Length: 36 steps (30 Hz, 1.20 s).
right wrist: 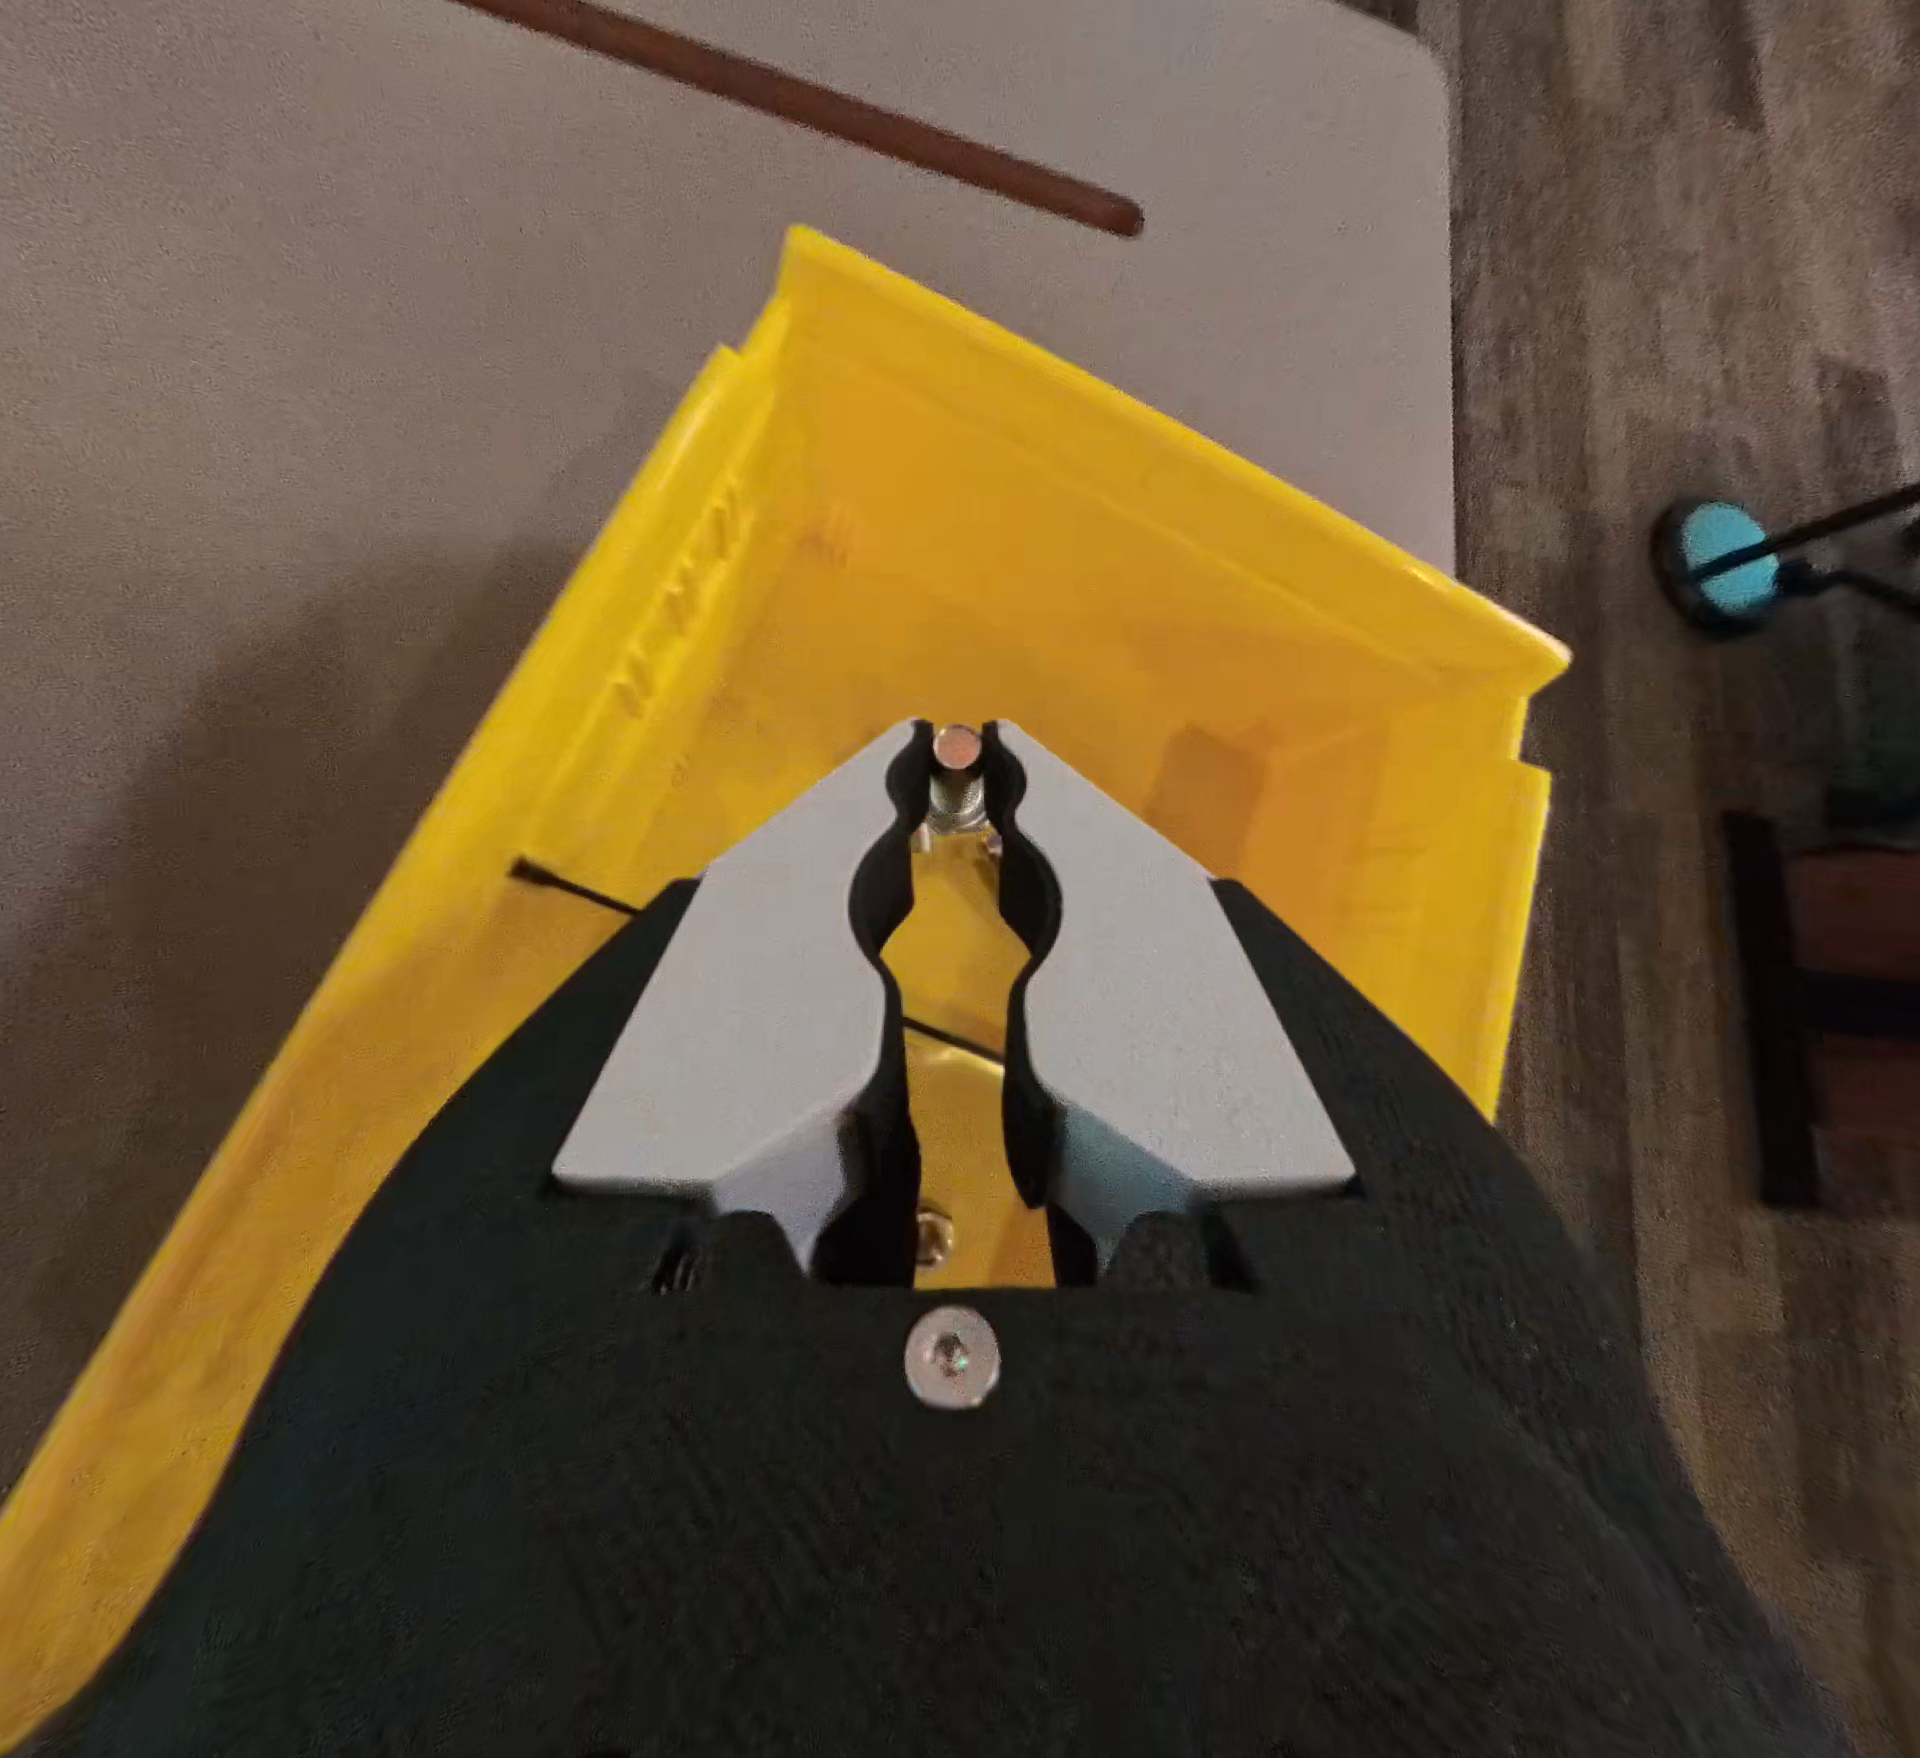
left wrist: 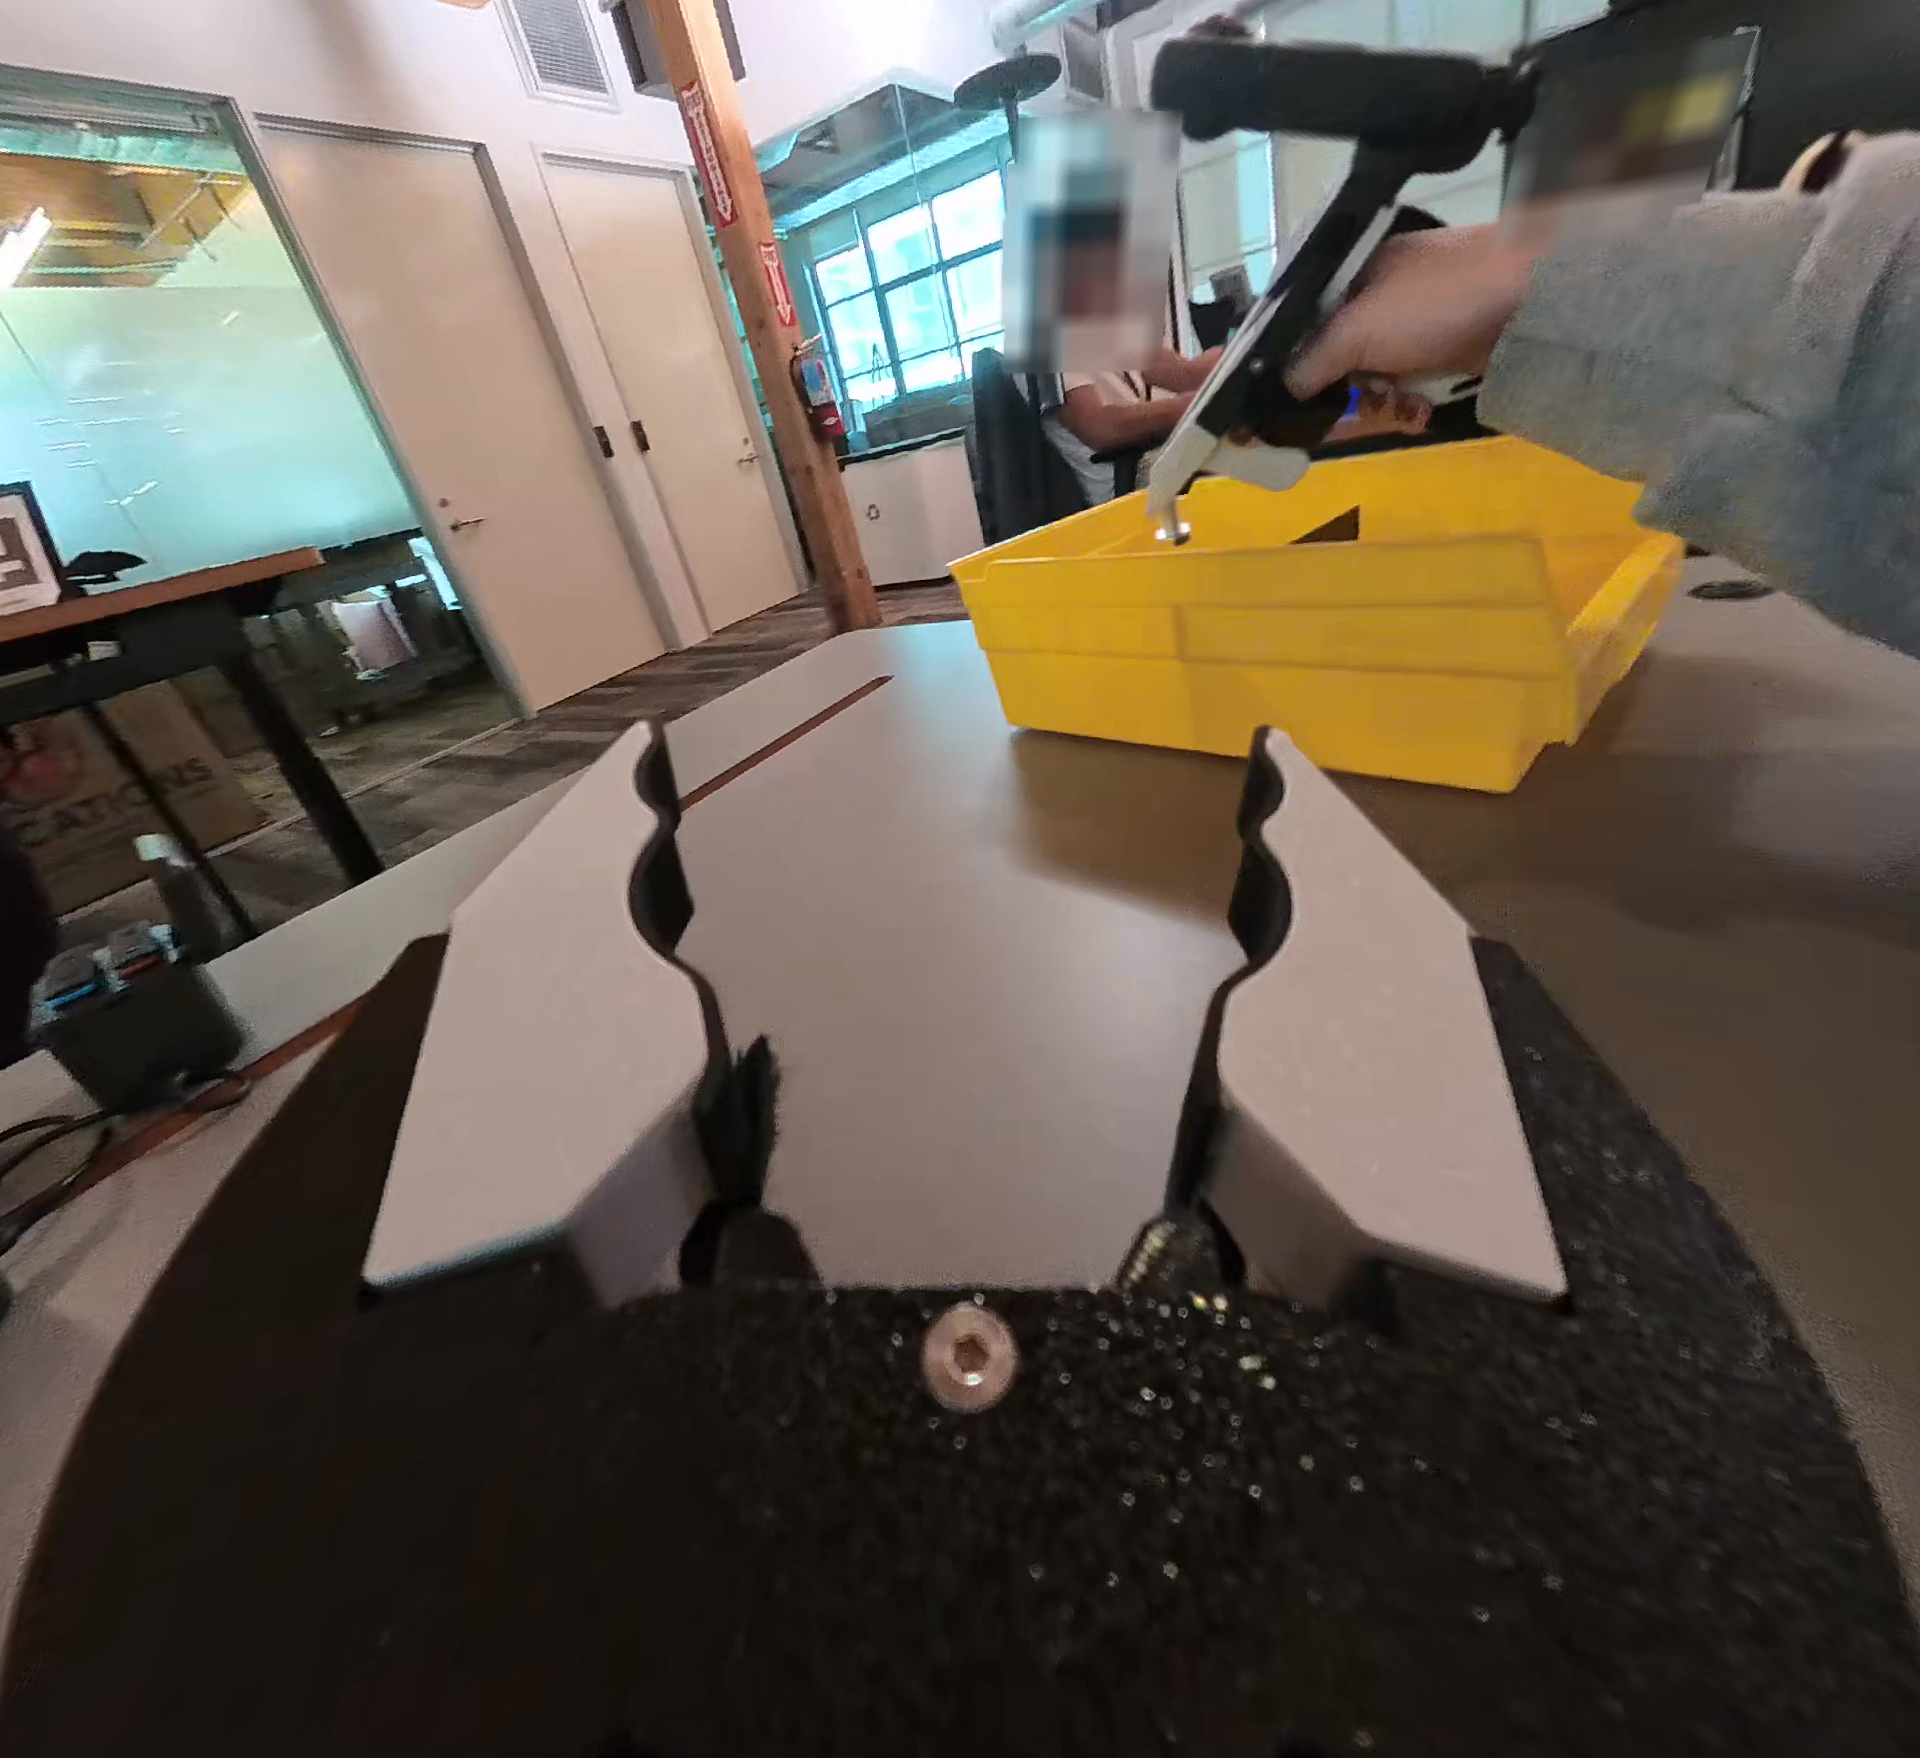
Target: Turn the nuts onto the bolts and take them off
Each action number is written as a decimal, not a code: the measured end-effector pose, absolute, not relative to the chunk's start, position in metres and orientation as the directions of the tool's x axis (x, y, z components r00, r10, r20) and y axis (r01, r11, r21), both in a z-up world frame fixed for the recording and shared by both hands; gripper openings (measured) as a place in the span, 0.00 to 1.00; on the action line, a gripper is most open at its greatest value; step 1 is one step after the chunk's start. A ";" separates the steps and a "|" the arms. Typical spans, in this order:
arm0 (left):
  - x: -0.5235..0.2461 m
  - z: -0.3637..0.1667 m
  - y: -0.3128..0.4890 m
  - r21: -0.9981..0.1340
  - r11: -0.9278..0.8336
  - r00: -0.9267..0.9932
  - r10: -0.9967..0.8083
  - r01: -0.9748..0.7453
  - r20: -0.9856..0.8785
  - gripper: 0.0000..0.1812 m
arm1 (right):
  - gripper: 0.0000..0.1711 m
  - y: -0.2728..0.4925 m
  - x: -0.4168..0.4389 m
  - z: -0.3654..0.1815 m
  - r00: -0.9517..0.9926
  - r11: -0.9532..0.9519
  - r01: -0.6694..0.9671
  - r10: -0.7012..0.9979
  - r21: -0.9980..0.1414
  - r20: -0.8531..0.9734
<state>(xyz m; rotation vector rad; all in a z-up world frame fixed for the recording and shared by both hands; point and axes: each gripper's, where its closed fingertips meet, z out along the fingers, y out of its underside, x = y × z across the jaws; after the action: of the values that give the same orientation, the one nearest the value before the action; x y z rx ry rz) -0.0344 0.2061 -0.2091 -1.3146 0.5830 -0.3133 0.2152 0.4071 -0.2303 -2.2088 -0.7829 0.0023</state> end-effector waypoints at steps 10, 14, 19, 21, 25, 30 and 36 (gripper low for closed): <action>-0.042 -0.214 0.213 -0.945 0.242 0.846 -0.435 -0.220 -0.308 0.57 | 0.18 0.358 0.139 -0.164 0.748 -0.240 0.459 0.624 -0.856 0.227; -0.052 -0.210 0.212 -0.936 0.257 0.867 -0.377 -0.241 -0.327 0.55 | 0.18 0.286 0.029 -0.118 0.591 0.149 0.233 0.763 -0.961 0.262; -0.059 -0.209 0.212 -0.936 0.252 0.873 -0.361 -0.248 -0.328 0.53 | 0.16 0.267 -0.038 -0.151 0.620 0.444 0.063 0.684 -0.894 0.384; -0.063 -0.208 0.211 -0.932 0.255 0.878 -0.341 -0.259 -0.337 0.52 | 0.15 0.269 -0.044 -0.169 0.643 0.460 0.010 0.677 -0.888 0.358; -0.066 -0.204 0.211 -0.926 0.266 0.881 -0.321 -0.269 -0.348 0.50 | 0.14 0.263 -0.056 -0.197 0.592 0.533 0.068 0.659 -0.843 0.464; -0.075 -0.221 0.224 -0.932 0.109 0.883 -0.296 -0.347 -0.364 0.60 | 0.12 0.274 -0.056 -0.210 0.609 0.540 0.150 0.609 -0.828 0.508; -0.121 -0.137 0.188 -0.980 0.110 0.978 -0.114 -0.163 -0.175 0.44 | 0.12 0.277 -0.052 -0.210 0.611 0.486 0.084 0.664 -0.870 0.430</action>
<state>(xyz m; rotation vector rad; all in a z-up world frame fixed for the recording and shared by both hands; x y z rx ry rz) -0.1214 0.1883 -0.1369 -1.4638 0.2276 0.0365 -0.0521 0.2773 -0.2099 -1.0222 -0.8649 0.4124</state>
